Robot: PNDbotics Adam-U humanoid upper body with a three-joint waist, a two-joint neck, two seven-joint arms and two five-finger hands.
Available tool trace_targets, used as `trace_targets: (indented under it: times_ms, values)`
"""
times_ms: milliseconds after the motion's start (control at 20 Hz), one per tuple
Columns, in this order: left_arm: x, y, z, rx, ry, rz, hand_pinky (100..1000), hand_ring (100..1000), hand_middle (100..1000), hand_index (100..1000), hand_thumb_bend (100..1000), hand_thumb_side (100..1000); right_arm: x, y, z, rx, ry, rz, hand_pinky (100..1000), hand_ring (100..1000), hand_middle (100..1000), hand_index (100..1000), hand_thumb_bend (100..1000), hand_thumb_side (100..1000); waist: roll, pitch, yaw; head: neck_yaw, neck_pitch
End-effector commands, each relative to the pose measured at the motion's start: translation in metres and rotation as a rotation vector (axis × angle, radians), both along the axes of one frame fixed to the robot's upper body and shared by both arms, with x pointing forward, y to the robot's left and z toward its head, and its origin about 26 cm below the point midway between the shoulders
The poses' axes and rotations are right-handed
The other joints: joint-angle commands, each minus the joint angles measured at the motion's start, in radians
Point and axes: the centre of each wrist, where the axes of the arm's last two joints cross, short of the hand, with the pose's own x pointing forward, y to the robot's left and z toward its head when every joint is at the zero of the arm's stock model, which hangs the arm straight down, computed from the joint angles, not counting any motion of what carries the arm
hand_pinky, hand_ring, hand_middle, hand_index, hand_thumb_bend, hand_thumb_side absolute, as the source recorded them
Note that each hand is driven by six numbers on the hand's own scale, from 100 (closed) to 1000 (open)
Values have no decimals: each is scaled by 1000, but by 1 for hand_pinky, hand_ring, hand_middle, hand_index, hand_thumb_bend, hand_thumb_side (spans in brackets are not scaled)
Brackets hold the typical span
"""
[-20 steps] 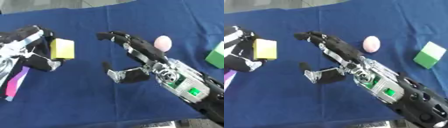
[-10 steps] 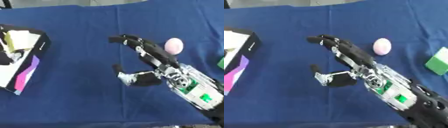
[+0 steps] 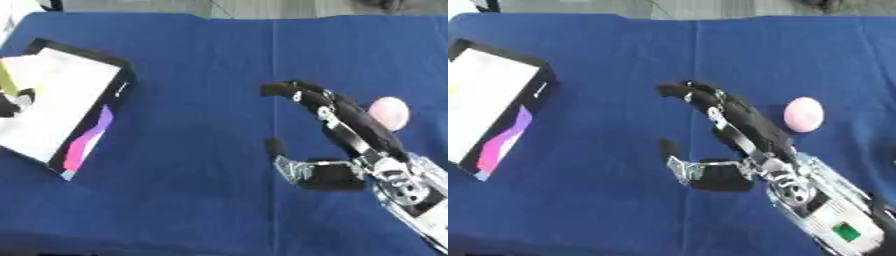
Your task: Pick up the objects with one hand, pass them to the other hand, and then place them into the box on the other side of the table.
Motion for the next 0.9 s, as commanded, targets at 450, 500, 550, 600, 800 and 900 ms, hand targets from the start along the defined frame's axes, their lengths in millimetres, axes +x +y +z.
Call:
trace_targets:
  times_ms: [450, 500, 550, 600, 800, 900]
  values:
    - [31, 28, -3, 146, 50, 43, 868, 851, 783, 929, 650, 571, -2, 1, 7, 43, -36, 15, 904, 867, 809, 921, 100, 374, -5, -5, -14, 31, -22]
    - [33, 30, -4, 163, 58, 57, 871, 857, 787, 934, 675, 580, -2, 1, 6, 44, -36, 14, 904, 867, 809, 920, 100, 374, -5, -5, -15, 30, -21]
    - [35, 31, -5, 175, 65, 69, 873, 860, 791, 939, 700, 590, -2, 0, 6, 44, -36, 14, 904, 867, 809, 920, 100, 372, -6, -5, -16, 28, -21]
    - [35, 33, -5, 183, 71, 78, 873, 860, 793, 944, 707, 595, -2, 0, 6, 43, -37, 14, 904, 867, 809, 920, 100, 371, -6, -6, -17, 25, -19]
    - [36, 35, -2, 179, 78, 93, 876, 860, 803, 979, 730, 605, -2, -1, 5, 43, -40, 13, 904, 867, 809, 920, 100, 371, -4, -8, -15, 12, -13]
    - [36, 35, -1, 181, 78, 96, 874, 857, 798, 987, 724, 598, -2, -1, 5, 44, -38, 12, 904, 866, 809, 920, 100, 375, -2, -10, -15, 7, -11]
